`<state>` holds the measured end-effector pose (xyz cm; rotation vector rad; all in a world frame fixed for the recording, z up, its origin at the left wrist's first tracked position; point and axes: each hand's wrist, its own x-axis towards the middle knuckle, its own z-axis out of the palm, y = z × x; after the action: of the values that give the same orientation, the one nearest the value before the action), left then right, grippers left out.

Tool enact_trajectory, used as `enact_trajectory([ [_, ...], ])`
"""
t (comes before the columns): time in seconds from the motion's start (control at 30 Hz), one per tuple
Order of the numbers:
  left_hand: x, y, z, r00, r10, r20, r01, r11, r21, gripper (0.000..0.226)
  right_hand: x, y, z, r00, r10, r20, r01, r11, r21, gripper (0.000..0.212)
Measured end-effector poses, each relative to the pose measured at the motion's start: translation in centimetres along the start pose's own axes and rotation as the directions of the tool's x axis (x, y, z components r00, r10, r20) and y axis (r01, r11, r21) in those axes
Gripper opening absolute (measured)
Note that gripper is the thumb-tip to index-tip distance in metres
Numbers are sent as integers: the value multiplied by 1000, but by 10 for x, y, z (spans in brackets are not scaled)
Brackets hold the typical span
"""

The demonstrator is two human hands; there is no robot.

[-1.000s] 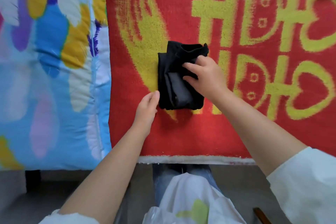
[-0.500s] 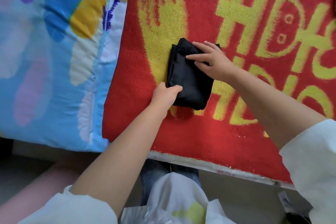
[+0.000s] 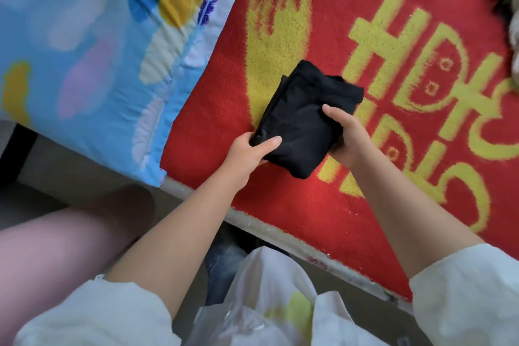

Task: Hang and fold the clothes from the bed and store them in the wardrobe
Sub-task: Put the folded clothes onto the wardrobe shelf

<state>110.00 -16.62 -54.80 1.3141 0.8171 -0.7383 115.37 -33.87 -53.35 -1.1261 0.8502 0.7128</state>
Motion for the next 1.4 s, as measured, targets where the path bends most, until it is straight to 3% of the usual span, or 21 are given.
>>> enact_trajectory([
  [0.07, -25, 3, -10, 998, 58, -10, -59, 993, -103, 9, -24, 0, 8, 993, -19, 115, 16, 999, 30, 24],
  [0.2, -86, 24, -37, 977, 194, -91, -211, 942, -263, 17, -71, -2, 47, 946, -64, 319, 32, 994, 103, 92],
  [0.3, -140, 43, -63, 943, 277, -183, -329, 857, -398, 24, -109, -7, 92, 907, -95, 410, 15, 981, 193, 106],
  [0.4, -205, 47, -97, 887, 380, -264, -461, 778, -427, 22, -154, -2, 144, 834, -133, 535, 55, 986, 159, 89],
  [0.5, -263, 33, -128, 832, 417, -367, -551, 702, -451, 24, -200, 12, 186, 788, -110, 606, 80, 994, 75, 22],
  [0.53, -282, 24, -138, 814, 417, -405, -575, 677, -458, 26, -214, 19, 199, 770, -95, 631, 83, 995, 50, 16],
  [0.63, -352, -17, -169, 732, 386, -562, -664, 592, -458, 28, -270, 58, 239, 682, -12, 732, 139, 984, -112, 21],
  [0.73, -412, -68, -188, 650, 259, -714, -720, 512, -469, 21, -324, 111, 266, 625, 57, 779, 215, 946, -242, 17],
  [0.93, -542, -205, -197, 484, 39, -874, -835, 319, -448, 27, -447, 254, 278, 525, 223, 822, 298, 856, -423, 18],
  [1.07, -633, -299, -194, 452, 79, -888, -846, 352, -400, 50, -526, 338, 265, 420, 349, 838, 347, 791, -504, 9],
  [1.13, -676, -348, -191, 365, 8, -931, -881, 326, -342, 53, -565, 384, 255, 326, 415, 849, 403, 752, -522, 9],
  [1.3, -763, -428, -195, 147, -188, -971, -955, 229, -188, 50, -644, 474, 258, 197, 521, 830, 449, 705, -549, 24],
  [1.4, -814, -476, -210, 37, -240, -970, -981, 175, -81, 55, -697, 525, 276, 87, 597, 798, 465, 684, -562, 19],
])
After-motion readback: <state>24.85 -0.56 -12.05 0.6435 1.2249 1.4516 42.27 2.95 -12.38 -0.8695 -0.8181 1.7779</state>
